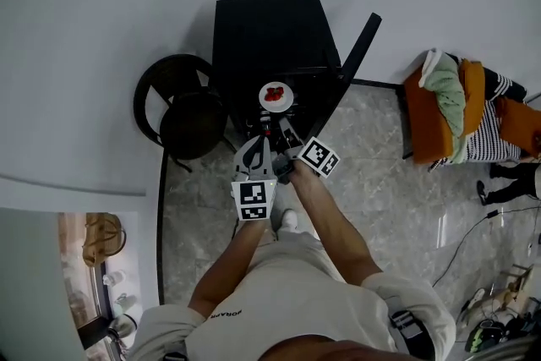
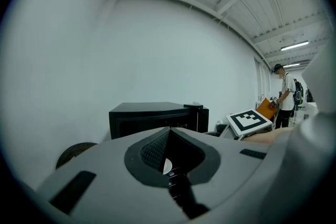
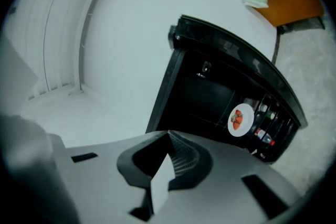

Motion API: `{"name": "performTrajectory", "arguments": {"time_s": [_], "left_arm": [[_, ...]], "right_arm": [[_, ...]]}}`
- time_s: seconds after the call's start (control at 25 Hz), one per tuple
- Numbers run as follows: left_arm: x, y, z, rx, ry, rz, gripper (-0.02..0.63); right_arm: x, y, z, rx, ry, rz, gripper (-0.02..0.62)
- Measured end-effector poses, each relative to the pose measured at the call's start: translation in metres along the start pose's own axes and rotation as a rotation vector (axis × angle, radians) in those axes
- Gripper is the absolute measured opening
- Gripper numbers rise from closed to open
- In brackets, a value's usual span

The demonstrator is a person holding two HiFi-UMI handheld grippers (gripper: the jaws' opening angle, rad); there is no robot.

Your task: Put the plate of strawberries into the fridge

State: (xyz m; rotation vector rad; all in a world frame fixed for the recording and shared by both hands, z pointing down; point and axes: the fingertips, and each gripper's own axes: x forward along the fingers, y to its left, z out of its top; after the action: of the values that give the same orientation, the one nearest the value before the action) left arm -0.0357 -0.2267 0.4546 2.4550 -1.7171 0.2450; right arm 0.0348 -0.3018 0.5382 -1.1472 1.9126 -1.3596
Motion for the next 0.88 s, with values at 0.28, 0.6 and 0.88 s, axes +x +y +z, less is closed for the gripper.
{"name": "performTrajectory", "arguments": {"time_s": [0.28,0.6,0.88], "left_arm": [[-0.015,-0.007,0.022,0.004,-0.031,-0.035,0.002],[-0.020,-0.011,0.036,0.004,-0.043,-0.052,0.002],[-0.013,-0.014,0.045,-0.002,-0.062,-0.062,0.002]], "right_arm": [[-0.014,0.050,-0.012,-0.240,0.069,0.057,0.012],[-0.030,0.101,-0.010,-0.556,0.097,0.106,0.012],[-0.039,0.129,0.003,-0.774,0.070,0.138,0.012]]}}
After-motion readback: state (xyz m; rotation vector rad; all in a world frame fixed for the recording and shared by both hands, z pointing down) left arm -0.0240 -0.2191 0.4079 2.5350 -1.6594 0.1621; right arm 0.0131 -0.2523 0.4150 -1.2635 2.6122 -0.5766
